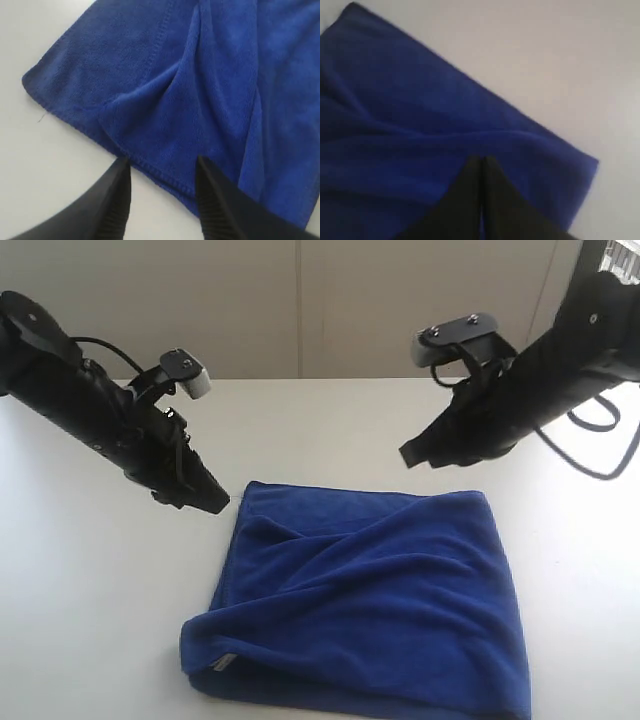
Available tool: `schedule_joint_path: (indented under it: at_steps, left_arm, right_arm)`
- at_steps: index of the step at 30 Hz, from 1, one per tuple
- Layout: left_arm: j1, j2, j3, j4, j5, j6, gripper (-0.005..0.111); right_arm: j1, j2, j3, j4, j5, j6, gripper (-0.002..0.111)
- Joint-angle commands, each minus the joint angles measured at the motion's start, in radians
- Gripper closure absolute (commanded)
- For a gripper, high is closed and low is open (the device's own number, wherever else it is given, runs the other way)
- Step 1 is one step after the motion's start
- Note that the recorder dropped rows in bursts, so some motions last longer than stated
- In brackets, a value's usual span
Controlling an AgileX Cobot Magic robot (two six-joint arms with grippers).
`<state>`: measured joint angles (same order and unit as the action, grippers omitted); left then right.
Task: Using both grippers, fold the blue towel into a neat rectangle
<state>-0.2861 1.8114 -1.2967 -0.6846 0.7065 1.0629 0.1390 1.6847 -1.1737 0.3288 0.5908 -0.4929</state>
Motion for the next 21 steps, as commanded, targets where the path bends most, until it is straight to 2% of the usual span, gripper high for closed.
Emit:
schedule_joint_path:
  at_steps: [1,6,12,17,21]
  left_arm:
    - [0.017,0.03,-0.008,-0.1,0.055,0.054,0.06]
    - [0.017,0.03,-0.008,-0.155,0.097,0.033,0.06]
    - [0.017,0.03,-0.008,-0.177,0.238,-0.072,0.06]
    - [0.017,0.03,-0.008,-0.174,0.334,-0.088,0.06]
    - [0.017,0.03,-0.008,-0.174,0.343,-0.105,0.06]
  right_arm:
    - [0.111,-0.082,0.117,-0.011,0.008,0.028,0.108]
    - [0.243,-0.171,0.242,-0.013,0.014,0.092,0.108]
    - [0.381,-0.279,0.355,-0.028,0.041,0.176,0.108]
    - [0.453,-0.338,0.411,-0.034,0.051,0.236,0.108]
    - [0.483,-0.351,0.421,-0.034,0.088,0.237,0.108]
